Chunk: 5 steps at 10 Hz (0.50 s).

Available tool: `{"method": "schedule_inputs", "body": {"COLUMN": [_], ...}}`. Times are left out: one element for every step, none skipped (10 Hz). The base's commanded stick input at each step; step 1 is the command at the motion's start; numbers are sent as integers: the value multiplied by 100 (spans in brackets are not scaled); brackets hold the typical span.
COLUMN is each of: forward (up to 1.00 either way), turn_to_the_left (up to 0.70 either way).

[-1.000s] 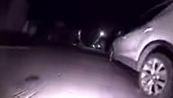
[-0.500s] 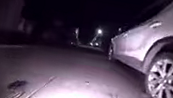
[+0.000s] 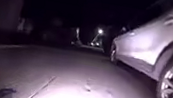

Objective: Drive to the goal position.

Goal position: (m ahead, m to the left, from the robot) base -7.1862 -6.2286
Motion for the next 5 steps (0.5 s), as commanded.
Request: {"method": "schedule_inputs", "body": {"forward": [60,60,60,52,45], "turn_to_the_left": [0,0,0,0,0]}}
